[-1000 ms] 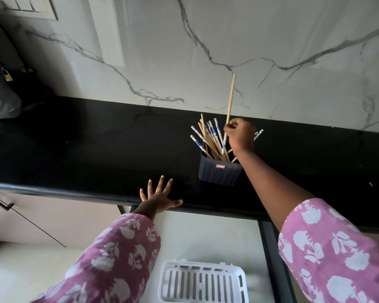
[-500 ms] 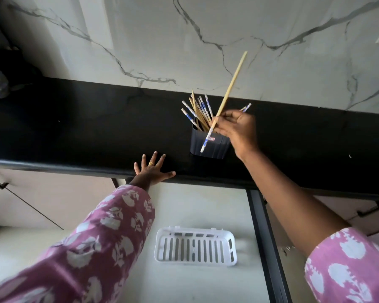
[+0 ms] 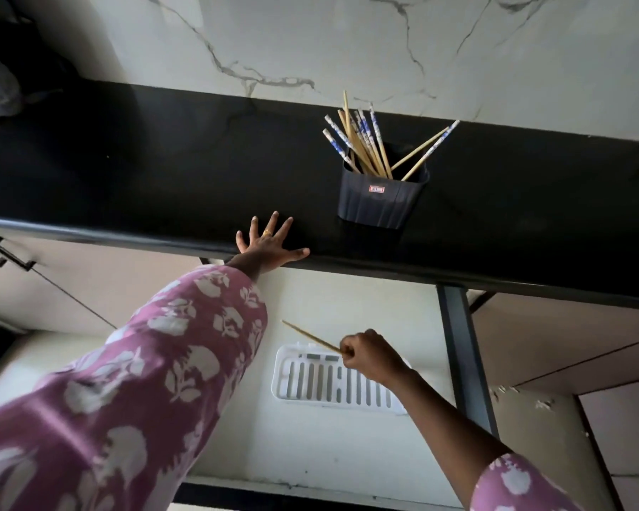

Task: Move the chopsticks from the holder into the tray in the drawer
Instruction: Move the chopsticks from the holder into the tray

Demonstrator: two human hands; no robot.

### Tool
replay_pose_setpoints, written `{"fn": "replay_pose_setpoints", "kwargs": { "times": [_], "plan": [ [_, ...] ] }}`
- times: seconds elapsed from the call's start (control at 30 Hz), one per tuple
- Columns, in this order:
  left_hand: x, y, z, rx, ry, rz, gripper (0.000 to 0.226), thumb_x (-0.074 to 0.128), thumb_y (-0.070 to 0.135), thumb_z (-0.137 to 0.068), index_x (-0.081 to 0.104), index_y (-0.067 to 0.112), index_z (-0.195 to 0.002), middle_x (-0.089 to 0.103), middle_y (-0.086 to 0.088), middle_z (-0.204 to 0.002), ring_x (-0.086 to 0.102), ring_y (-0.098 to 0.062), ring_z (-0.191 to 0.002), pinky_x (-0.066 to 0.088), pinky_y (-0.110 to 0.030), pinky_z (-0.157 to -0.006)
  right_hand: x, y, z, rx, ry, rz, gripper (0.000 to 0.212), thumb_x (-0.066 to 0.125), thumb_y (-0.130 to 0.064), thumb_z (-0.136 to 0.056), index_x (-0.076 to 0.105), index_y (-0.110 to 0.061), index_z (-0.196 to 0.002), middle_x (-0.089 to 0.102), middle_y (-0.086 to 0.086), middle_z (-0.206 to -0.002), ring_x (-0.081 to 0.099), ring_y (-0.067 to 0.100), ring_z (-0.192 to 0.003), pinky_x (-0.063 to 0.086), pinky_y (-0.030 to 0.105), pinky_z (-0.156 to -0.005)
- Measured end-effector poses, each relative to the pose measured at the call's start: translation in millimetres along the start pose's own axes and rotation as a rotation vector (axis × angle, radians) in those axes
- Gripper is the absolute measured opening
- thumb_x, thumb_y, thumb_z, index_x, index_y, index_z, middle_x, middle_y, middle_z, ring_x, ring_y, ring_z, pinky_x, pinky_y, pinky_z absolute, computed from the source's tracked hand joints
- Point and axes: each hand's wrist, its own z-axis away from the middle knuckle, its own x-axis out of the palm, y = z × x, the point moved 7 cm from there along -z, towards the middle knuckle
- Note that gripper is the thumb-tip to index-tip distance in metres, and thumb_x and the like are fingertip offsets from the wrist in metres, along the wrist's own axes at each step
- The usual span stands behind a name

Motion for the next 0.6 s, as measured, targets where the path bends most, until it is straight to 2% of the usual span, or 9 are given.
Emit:
{"fn": "replay_pose_setpoints", "kwargs": {
  "times": [0.13,0.2,0.23,0.27,0.33,0.37,0.43,0.53,0.6],
  "plan": [
    [0,0,0,-0.004,-0.007,-0.005,0.091,0.046,0.077,-0.074,-0.001,0.046,-0.146,-0.014,0.015,-0.158,-0.019,-0.028,-0.144,-0.008,-0.057,-0.111,30,13,4,0.033,-0.110,0.184,0.013,0.049,-0.002,-0.075,0.055,-0.013,-0.073,0.050,0.012,-0.078,0.056,0.032,-0.076,0.034,0.026,-0.063],
    [2,-1,-2,-0.004,-0.014,-0.009,0.096,0.049,0.078,-0.071,-0.002,0.047,-0.146,-0.015,0.015,-0.157,-0.021,-0.028,-0.144,-0.008,-0.057,-0.111,42,16,3,0.030,-0.149,0.266,0.011,0.048,0.001,-0.079,0.057,-0.006,-0.078,0.058,0.017,-0.091,0.062,0.034,-0.088,0.035,0.029,-0.065],
    [3,-1,-2,-0.007,-0.014,-0.011,0.097,0.050,0.078,-0.070,-0.002,0.047,-0.146,-0.016,0.015,-0.157,-0.021,-0.028,-0.144,-0.009,-0.058,-0.111,48,17,2,0.020,-0.160,0.308,0.012,0.048,0.003,-0.080,0.051,-0.004,-0.072,0.061,0.018,-0.097,0.063,0.035,-0.092,0.036,0.031,-0.065],
    [3,-1,-3,-0.010,-0.013,-0.010,0.098,0.051,0.078,-0.070,-0.003,0.047,-0.146,-0.016,0.015,-0.157,-0.021,-0.028,-0.144,-0.009,-0.058,-0.111,53,20,0,0.020,-0.161,0.334,0.024,0.049,0.006,-0.080,0.040,-0.007,-0.063,0.062,0.018,-0.097,0.064,0.036,-0.093,0.037,0.032,-0.065],
    [5,-1,-5,-0.019,-0.014,-0.007,0.099,0.052,0.077,-0.070,-0.003,0.048,-0.145,-0.017,0.015,-0.157,-0.022,-0.028,-0.143,-0.010,-0.058,-0.110,58,21,-4,0.013,-0.151,0.362,0.039,0.049,0.012,-0.079,0.026,-0.012,-0.057,0.055,0.014,-0.078,0.065,0.036,-0.093,0.036,0.033,-0.065],
    [5,-2,-7,-0.025,-0.017,-0.007,0.099,0.053,0.076,-0.070,-0.004,0.048,-0.145,-0.018,0.015,-0.157,-0.023,-0.028,-0.143,-0.011,-0.059,-0.110,59,20,-6,0.003,-0.144,0.362,0.038,0.048,0.013,-0.079,0.027,-0.012,-0.058,0.044,0.009,-0.067,0.064,0.036,-0.093,0.035,0.033,-0.065],
    [6,-3,-9,-0.035,-0.022,-0.009,0.099,0.053,0.076,-0.070,-0.005,0.048,-0.145,-0.018,0.015,-0.156,-0.023,-0.028,-0.143,-0.011,-0.059,-0.109,63,17,-9,-0.005,-0.145,0.346,0.038,0.047,0.014,-0.077,0.028,-0.012,-0.057,0.026,0.001,-0.060,0.064,0.035,-0.093,0.034,0.032,-0.064],
    [8,-3,-10,-0.047,-0.015,-0.019,0.098,0.052,0.076,-0.070,-0.005,0.049,-0.144,-0.018,0.016,-0.156,-0.023,-0.027,-0.143,-0.011,-0.059,-0.109,67,7,-10,-0.023,-0.148,0.336,0.040,0.041,0.019,-0.065,0.021,-0.013,-0.053,0.038,0.005,-0.058,0.062,0.034,-0.081,0.032,0.028,-0.056],
    [8,-3,-11,-0.051,-0.019,-0.018,0.097,0.051,0.076,-0.070,-0.006,0.050,-0.144,-0.018,0.017,-0.156,-0.023,-0.027,-0.143,-0.011,-0.059,-0.109,69,3,-10,-0.046,-0.114,0.333,0.045,0.046,0.020,-0.068,0.020,-0.013,-0.052,0.037,0.006,-0.056,0.061,0.032,-0.081,0.033,0.030,-0.060]
  ]
}}
